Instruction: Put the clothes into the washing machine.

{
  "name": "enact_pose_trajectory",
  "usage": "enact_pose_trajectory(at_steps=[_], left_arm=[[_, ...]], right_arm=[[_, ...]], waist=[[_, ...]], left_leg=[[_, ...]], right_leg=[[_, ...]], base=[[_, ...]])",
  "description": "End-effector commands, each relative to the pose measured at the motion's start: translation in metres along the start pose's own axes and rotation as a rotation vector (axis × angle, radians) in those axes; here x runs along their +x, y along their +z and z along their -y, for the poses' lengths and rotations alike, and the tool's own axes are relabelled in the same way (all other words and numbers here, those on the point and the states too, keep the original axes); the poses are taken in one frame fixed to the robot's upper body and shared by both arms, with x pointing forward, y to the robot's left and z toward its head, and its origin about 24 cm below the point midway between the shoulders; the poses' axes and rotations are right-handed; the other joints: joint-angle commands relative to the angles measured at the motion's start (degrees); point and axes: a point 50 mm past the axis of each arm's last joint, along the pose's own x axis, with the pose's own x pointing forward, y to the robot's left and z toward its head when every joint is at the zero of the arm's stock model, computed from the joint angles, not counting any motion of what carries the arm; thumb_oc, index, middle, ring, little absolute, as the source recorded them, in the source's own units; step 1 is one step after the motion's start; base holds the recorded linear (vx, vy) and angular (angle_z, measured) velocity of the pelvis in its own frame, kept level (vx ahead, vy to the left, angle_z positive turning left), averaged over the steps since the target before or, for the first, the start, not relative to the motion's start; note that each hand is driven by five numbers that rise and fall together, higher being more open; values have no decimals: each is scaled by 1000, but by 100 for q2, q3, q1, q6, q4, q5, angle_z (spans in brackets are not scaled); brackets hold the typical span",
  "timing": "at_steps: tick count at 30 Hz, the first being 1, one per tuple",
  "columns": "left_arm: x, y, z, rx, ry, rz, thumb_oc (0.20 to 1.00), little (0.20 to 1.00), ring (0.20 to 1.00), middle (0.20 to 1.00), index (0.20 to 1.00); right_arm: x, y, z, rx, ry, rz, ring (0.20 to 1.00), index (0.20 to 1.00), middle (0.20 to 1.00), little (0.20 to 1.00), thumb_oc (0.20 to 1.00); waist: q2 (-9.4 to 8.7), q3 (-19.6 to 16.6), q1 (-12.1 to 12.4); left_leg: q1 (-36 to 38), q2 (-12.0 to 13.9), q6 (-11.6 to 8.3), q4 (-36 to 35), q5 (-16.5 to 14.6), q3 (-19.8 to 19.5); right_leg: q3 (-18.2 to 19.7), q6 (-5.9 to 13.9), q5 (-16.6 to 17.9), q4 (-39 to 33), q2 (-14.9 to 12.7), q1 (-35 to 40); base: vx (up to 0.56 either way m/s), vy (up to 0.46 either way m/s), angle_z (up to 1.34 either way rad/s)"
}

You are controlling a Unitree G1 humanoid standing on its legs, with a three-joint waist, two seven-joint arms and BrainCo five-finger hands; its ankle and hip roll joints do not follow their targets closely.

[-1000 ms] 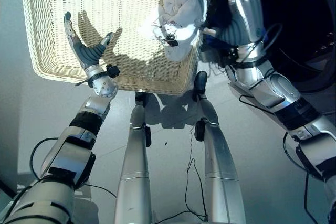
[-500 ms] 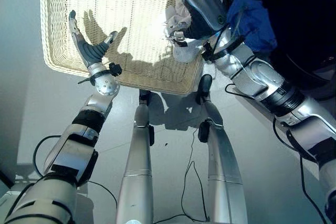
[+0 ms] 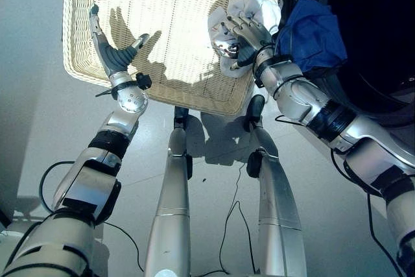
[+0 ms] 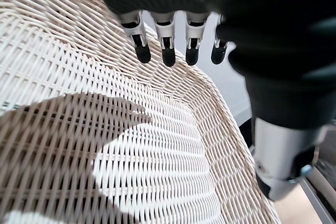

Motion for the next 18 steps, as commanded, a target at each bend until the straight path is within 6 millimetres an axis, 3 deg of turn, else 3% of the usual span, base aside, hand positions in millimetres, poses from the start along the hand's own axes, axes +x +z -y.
enact_pose_trajectory(at_steps=[1,7,18], left_arm=[[10,11,0,-60,53,12,1000,1000,1000,1000,1000],[12,14,2,-60,42,18,1000,1000,1000,1000,1000],[7,19,16,-100,37,21,1000,1000,1000,1000,1000]], right_arm=[[5,2,0,-80,49,-19,1000,1000,1000,1000,1000],[7,-13,-6,-147,91,-94,1000,1000,1000,1000,1000],[13,-40,6,-517,-133,-193,1000,1000,1000,1000,1000]], waist=[[338,-50,-131],[329,-50,-122],[462,-50,-138]], left_leg=[[-76,-818,619,-120,182,245],[-91,-846,615,-99,193,213],[-158,-906,637,-88,202,206]], right_leg=[[-658,445,-89,-133,419,367],[-654,462,-52,-133,429,355],[-566,490,30,-146,462,253]], base=[[20,-1,3],[16,-15,3],[3,3,1]])
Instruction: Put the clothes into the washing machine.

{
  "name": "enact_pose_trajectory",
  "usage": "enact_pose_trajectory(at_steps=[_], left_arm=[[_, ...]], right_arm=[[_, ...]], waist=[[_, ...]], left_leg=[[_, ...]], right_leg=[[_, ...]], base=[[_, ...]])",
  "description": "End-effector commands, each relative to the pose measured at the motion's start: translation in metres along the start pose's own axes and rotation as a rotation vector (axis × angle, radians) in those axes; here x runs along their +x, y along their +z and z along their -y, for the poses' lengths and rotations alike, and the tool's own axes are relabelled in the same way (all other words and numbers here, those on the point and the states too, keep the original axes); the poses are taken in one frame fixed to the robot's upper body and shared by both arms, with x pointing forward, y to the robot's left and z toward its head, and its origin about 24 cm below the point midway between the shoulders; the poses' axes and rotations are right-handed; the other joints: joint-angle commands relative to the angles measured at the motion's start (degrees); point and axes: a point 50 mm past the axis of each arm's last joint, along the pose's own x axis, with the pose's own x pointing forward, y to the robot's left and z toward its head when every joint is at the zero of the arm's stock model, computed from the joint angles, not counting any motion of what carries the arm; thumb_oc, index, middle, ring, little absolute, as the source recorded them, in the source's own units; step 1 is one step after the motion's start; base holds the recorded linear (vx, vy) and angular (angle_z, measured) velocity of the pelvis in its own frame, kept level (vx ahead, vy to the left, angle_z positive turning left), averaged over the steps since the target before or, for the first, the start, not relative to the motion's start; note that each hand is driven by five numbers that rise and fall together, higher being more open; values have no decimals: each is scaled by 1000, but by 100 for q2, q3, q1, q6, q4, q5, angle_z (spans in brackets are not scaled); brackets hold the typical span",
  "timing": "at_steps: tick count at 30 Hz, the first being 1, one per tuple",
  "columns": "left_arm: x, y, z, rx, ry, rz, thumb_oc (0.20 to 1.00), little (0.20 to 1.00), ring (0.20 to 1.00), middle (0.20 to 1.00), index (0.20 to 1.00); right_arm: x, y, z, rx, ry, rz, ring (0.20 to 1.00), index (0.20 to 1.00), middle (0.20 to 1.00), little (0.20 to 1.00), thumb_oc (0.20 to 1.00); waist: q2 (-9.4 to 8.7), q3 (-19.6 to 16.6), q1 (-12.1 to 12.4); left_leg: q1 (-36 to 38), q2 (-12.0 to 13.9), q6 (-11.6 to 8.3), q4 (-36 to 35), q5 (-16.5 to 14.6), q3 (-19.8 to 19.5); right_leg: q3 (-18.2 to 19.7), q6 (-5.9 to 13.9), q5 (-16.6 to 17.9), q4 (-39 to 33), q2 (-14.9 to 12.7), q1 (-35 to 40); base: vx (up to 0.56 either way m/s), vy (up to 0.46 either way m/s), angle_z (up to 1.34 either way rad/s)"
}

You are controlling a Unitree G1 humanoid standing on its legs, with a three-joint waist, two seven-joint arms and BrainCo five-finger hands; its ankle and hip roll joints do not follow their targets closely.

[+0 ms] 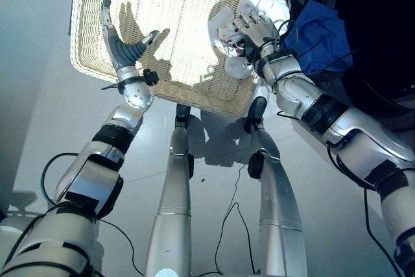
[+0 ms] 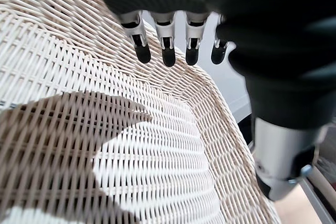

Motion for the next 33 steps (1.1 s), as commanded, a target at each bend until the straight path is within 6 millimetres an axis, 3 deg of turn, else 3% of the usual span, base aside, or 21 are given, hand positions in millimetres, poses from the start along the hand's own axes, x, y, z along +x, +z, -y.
enact_pose_trajectory(at_steps=[1,5,6,7,8,22,26,27,28,30,33], left_arm=[[6,15,5,-120,76,15,1000,1000,1000,1000,1000],[5,16,8,-128,77,19,1000,1000,1000,1000,1000],[3,19,12,-143,82,23,1000,1000,1000,1000,1000],[3,19,13,-148,84,25,1000,1000,1000,1000,1000],[2,20,14,-150,86,24,1000,1000,1000,1000,1000],[0,17,16,-153,93,-1,1000,1000,1000,1000,1000],[-5,13,16,-153,93,-12,1000,1000,1000,1000,1000],[-5,13,16,-155,92,-14,1000,1000,1000,1000,1000],[-3,15,16,-158,95,-9,1000,1000,1000,1000,1000],[-5,13,16,-155,89,-16,1000,1000,1000,1000,1000],[-2,11,11,-148,76,-21,1000,1000,1000,1000,1000]], right_arm=[[4,-30,2,-191,-69,-105,1000,1000,1000,1000,1000],[4,-36,-2,-242,-65,-121,1000,1000,1000,1000,1000],[4,-43,-8,-326,-58,-128,937,937,937,937,937],[4,-45,-10,-350,-52,-127,523,523,523,523,523],[3,-47,-14,-371,-42,-123,200,200,200,200,200],[-5,-64,-34,-284,-53,-141,200,200,200,200,200],[-9,-65,-42,-144,-27,-159,200,200,200,200,200],[-10,-65,-47,53,12,-201,200,200,200,200,200],[-9,-65,-46,90,24,-207,200,200,200,200,200],[-11,-57,-55,415,80,-234,200,200,200,200,200],[-12,-43,-50,943,85,-273,200,200,200,200,200]], waist=[[469,-48,-156],[494,-48,-157],[525,-48,-160],[534,-48,-161],[542,-48,-165],[581,-48,-210],[596,-48,-218],[603,-48,-219],[607,-48,-226],[610,-48,-225],[598,-48,-219]], left_leg=[[-113,-861,640,-82,152,343],[-133,-872,649,-84,162,349],[-141,-893,668,-97,170,345],[-149,-899,678,-101,175,348],[-149,-898,687,-104,186,349],[-212,-899,733,-92,214,367],[-146,-893,744,-115,180,385],[-143,-889,746,-119,181,393],[-204,-894,745,-121,221,389],[-154,-888,742,-127,199,397],[-144,-885,709,-124,207,390]], right_leg=[[-450,488,39,-150,520,223],[-438,490,50,-165,524,208],[-428,488,67,-185,531,200],[-425,482,71,-189,536,191],[-425,477,78,-181,539,190],[-393,450,108,-172,562,126],[-374,442,82,-170,581,165],[-373,438,84,-179,576,171],[-379,432,123,-193,572,117],[-371,427,93,-178,573,153],[-374,409,72,-150,563,143]], base=[[0,0,0],[0,7,2],[1,30,5],[0,31,3],[0,0,0],[0,0,0],[0,0,0],[0,0,0],[0,0,0],[0,0,0],[0,0,0]])
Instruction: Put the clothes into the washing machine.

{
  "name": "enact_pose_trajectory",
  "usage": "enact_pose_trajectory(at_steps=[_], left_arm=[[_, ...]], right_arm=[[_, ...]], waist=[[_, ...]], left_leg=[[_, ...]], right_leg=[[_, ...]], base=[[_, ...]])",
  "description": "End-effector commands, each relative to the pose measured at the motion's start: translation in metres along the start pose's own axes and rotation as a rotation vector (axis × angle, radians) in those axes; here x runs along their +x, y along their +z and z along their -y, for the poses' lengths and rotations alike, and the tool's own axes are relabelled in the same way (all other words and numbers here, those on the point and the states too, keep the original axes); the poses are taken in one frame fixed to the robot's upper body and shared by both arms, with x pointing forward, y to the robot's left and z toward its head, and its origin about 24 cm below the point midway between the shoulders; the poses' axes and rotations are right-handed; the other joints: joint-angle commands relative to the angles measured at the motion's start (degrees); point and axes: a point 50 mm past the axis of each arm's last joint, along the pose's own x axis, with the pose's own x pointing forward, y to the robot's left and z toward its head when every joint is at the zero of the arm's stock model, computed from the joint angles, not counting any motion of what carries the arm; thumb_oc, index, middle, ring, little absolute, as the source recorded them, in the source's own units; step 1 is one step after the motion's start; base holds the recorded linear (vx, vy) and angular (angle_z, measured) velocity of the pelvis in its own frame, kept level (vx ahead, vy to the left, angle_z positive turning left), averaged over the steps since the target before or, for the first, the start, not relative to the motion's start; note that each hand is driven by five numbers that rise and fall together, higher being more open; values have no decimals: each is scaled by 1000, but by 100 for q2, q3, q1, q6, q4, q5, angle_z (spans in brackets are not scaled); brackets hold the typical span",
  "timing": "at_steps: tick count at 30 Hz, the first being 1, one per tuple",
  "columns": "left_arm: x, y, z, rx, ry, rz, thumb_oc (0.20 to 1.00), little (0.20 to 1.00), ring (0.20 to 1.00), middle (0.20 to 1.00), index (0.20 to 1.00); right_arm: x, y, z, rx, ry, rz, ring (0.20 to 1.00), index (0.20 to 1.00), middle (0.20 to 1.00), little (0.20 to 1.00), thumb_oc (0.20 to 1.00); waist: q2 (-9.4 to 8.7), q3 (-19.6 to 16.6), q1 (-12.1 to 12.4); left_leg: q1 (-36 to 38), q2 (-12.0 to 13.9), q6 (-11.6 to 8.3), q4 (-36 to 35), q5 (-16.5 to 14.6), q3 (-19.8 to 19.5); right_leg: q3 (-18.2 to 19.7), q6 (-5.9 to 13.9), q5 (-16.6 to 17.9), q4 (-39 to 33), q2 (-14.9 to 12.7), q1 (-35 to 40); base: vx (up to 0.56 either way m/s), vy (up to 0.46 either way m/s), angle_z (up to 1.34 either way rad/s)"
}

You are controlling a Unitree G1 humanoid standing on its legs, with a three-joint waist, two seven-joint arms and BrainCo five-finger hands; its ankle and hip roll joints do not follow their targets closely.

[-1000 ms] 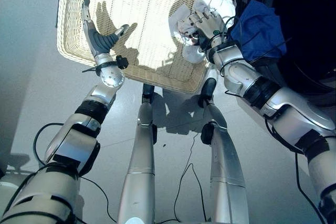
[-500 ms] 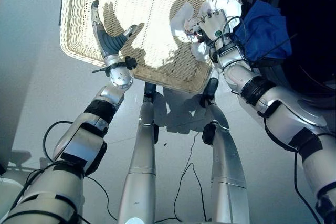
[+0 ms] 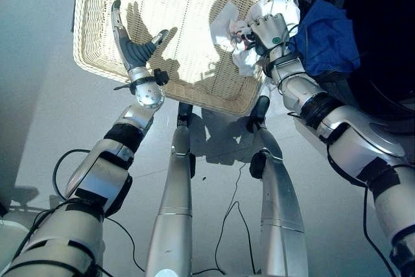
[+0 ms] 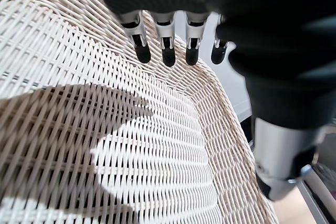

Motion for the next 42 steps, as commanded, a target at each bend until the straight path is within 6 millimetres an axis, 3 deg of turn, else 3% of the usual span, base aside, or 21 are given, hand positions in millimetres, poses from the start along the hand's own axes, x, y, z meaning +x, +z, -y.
enact_pose_trajectory(at_steps=[1,2,4,5,7,8,14,15,19,24,32,36,42], left_arm=[[6,4,-5,-84,67,-18,1000,1000,1000,1000,1000],[5,-2,-15,-68,56,-31,1000,1000,1000,1000,1000],[2,-6,-18,-58,56,-38,1000,1000,1000,1000,1000],[-2,-10,-21,-50,58,-49,1000,1000,1000,1000,1000],[-5,-12,-22,-44,60,-54,1000,1000,1000,1000,1000],[-8,-15,-23,-40,64,-63,1000,1000,1000,1000,1000],[-8,-15,-23,-38,66,-65,1000,1000,1000,1000,1000],[-13,-21,-28,-29,73,-76,1000,1000,1000,1000,1000],[-13,-25,-37,-21,85,-76,1000,1000,1000,1000,1000],[-13,-27,-44,-16,98,-77,1000,1000,1000,1000,1000],[-9,-33,-56,-7,106,-81,1000,1000,1000,1000,1000],[-6,-33,-58,-5,105,-82,1000,1000,1000,1000,1000],[-1,-31,-55,-9,94,-79,1000,1000,1000,1000,1000]], right_arm=[[-16,-40,-18,331,116,-191,200,200,200,200,200],[-21,-24,-10,776,65,-152,200,200,200,200,200],[-26,-21,-8,917,48,-132,200,200,200,200,200],[-32,-24,-2,1086,5,-105,200,200,200,200,200],[-36,-25,1,1160,-13,-84,200,200,200,200,200],[-41,-29,8,1286,-57,-50,200,200,200,200,200],[-43,-30,9,1306,-63,-43,200,200,200,200,200],[-55,-43,30,1565,-185,68,200,200,200,200,200],[-64,-56,51,1774,-283,191,200,200,200,200,200],[-71,-66,61,1894,-355,266,200,200,200,200,200],[-78,-105,71,2087,-524,288,200,200,200,200,200],[-77,-124,66,2132,-598,169,200,200,200,200,200],[-70,-141,45,2022,-532,-131,200,200,200,200,200]], waist=[[578,-40,-229],[538,-40,-275],[507,-40,-318],[478,-40,-379],[459,-40,-418],[435,-40,-469],[430,-40,-485],[384,-40,-593],[367,-40,-660],[360,-40,-701],[362,-40,-730],[358,-40,-736],[371,-40,-710]], left_leg=[[-90,-824,675,-92,180,408],[-102,-813,651,-48,145,414],[-92,-791,643,-30,125,439],[-80,-758,644,-21,104,473],[-79,-733,640,-22,97,496],[-76,-695,637,-27,84,523],[-71,-683,635,-30,77,533],[-27,-623,625,-36,35,575],[42,-578,612,-71,-7,589],[84,-564,616,-86,-35,596],[172,-523,590,-83,-92,607],[186,-509,576,-71,-109,627],[161,-506,563,-52,-105,633]], right_leg=[[-382,408,76,-160,615,198],[-376,411,69,-127,604,163],[-351,414,54,-105,620,158],[-326,413,36,-82,631,148],[-310,419,27,-61,641,138],[-283,427,14,-20,646,111],[-276,432,10,-18,646,111],[-230,463,-15,39,653,121],[-188,494,-54,31,657,187],[-179,511,-65,26,650,223],[-160,543,-81,7,613,323],[-162,560,-62,-12,596,349],[-173,552,-30,-40,581,338]], base=[[0,0,0],[0,0,0],[10,38,5],[4,47,3],[2,45,-3],[2,38,-3],[-2,7,-4],[-16,47,-15],[-7,19,-8],[-1,3,-4],[0,0,0],[1,-3,-2],[0,-1,-1]])
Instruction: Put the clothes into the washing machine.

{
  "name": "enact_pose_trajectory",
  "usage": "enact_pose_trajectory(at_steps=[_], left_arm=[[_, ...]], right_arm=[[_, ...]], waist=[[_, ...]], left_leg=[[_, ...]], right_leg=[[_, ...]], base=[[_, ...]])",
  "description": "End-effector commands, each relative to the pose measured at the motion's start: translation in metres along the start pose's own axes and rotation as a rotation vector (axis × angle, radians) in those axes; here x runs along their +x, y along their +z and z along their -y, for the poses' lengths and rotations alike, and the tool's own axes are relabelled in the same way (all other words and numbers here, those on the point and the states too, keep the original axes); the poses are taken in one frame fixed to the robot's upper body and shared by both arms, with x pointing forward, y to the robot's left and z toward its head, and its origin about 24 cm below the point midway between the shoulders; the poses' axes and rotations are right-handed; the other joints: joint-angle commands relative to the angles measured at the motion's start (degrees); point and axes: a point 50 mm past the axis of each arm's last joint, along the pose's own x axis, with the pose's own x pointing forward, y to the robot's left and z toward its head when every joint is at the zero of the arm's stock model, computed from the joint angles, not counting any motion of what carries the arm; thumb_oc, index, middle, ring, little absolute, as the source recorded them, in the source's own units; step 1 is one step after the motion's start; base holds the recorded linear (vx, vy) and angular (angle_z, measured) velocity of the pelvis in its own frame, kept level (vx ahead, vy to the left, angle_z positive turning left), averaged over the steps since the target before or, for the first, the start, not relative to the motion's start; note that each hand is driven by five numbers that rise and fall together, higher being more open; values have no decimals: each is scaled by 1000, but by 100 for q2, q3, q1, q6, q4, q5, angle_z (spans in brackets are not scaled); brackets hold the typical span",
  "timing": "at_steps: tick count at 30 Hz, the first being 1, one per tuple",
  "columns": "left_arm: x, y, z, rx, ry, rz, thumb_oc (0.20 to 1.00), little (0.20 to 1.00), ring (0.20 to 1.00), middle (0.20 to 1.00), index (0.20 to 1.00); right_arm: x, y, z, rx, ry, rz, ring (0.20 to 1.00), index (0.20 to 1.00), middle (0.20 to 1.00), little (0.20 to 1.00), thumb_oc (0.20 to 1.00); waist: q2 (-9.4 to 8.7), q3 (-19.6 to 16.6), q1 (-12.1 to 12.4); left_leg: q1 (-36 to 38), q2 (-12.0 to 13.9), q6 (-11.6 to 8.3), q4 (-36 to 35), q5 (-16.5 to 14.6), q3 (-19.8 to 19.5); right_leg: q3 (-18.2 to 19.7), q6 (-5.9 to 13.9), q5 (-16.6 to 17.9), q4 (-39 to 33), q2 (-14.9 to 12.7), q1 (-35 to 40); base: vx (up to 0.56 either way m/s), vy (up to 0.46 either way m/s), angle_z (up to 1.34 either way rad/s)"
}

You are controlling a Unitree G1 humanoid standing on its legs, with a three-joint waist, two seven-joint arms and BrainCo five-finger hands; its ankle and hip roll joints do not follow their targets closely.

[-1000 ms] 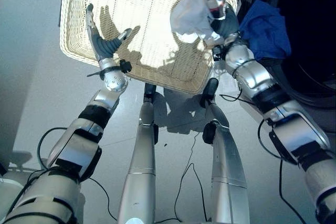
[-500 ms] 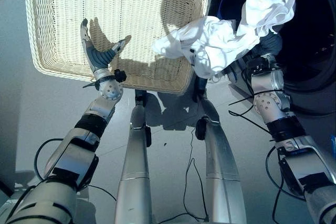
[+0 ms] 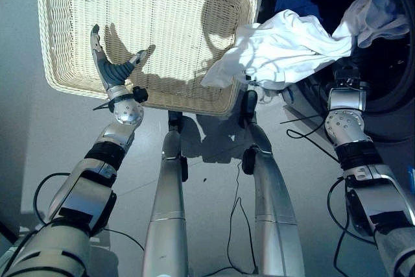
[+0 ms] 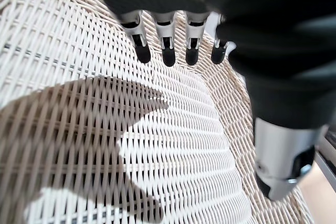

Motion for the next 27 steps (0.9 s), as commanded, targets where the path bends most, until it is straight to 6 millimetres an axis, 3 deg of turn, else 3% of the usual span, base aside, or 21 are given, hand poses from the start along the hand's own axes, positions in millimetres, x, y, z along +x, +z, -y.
enact_pose_trajectory(at_steps=[1,5,8,9,10,11,14,17,19,23,27], left_arm=[[13,14,-4,-80,53,46,1000,1000,1000,1000,1000],[17,21,2,-74,35,54,1000,1000,1000,1000,1000],[18,22,3,-71,20,56,1000,1000,1000,1000,1000],[15,18,1,-69,15,55,1000,1000,1000,1000,1000],[12,15,-1,-66,14,57,1000,1000,1000,1000,1000],[4,10,-4,-60,12,64,1000,1000,1000,1000,1000],[-9,-1,-16,-37,17,69,1000,1000,1000,1000,1000],[-10,-2,-16,-37,18,68,1000,1000,1000,1000,1000],[-9,-9,-37,1,21,59,1000,1000,1000,1000,1000],[-3,-11,-48,14,17,53,1000,1000,1000,1000,1000],[2,-11,-53,15,11,49,1000,1000,1000,1000,1000]], right_arm=[[11,18,-1,-174,-41,-43,200,200,200,200,200],[18,5,19,-350,-264,-202,200,200,200,200,200],[32,33,16,-416,-396,-104,200,200,200,200,200],[44,64,6,-412,-476,26,200,200,200,200,200],[47,77,1,-402,-514,92,200,200,200,200,200],[49,105,-9,-378,-584,246,200,200,200,200,200],[42,161,-31,-352,-753,562,200,200,200,200,200],[41,162,-33,-354,-760,575,200,200,200,200,200],[18,228,-48,-366,-907,896,200,200,200,200,200],[0,266,-47,-368,-1000,1064,200,200,200,200,200],[-8,281,-41,-410,-1038,1116,200,200,200,200,200]], waist=[[369,-49,-174],[386,-49,-87],[424,-49,-34],[437,-49,5],[429,-49,18],[402,-49,40],[293,-49,45],[295,-49,42],[71,-49,-51],[-40,-49,-82],[-38,-49,-100]], left_leg=[[81,-613,550,-161,61,293],[56,-624,549,-139,82,249],[51,-631,547,-47,39,193],[22,-610,541,20,-20,160],[9,-609,544,38,-46,132],[-11,-600,553,23,-66,94],[-4,-599,578,-23,-87,40],[0,-597,579,-25,-89,40],[120,-585,632,40,-155,7],[233,-600,671,41,-168,-26],[270,-637,691,13,-154,-43]], right_leg=[[-476,557,-99,70,442,361],[-490,518,-84,71,460,346],[-476,505,-79,95,468,345],[-482,519,-97,122,454,349],[-482,520,-96,114,461,355],[-492,524,-87,90,473,365],[-520,531,-52,6,535,441],[-519,531,-48,-1,539,447],[-490,510,-44,-61,664,649],[-473,494,-69,-125,719,813],[-467,482,-78,-180,722,861]], base=[[0,0,0],[5,-47,0],[15,-43,0],[0,0,0],[-3,-35,-1],[-16,-43,-3],[-21,-46,-3],[-2,-4,-1],[-15,-42,2],[0,0,0],[0,0,0]])
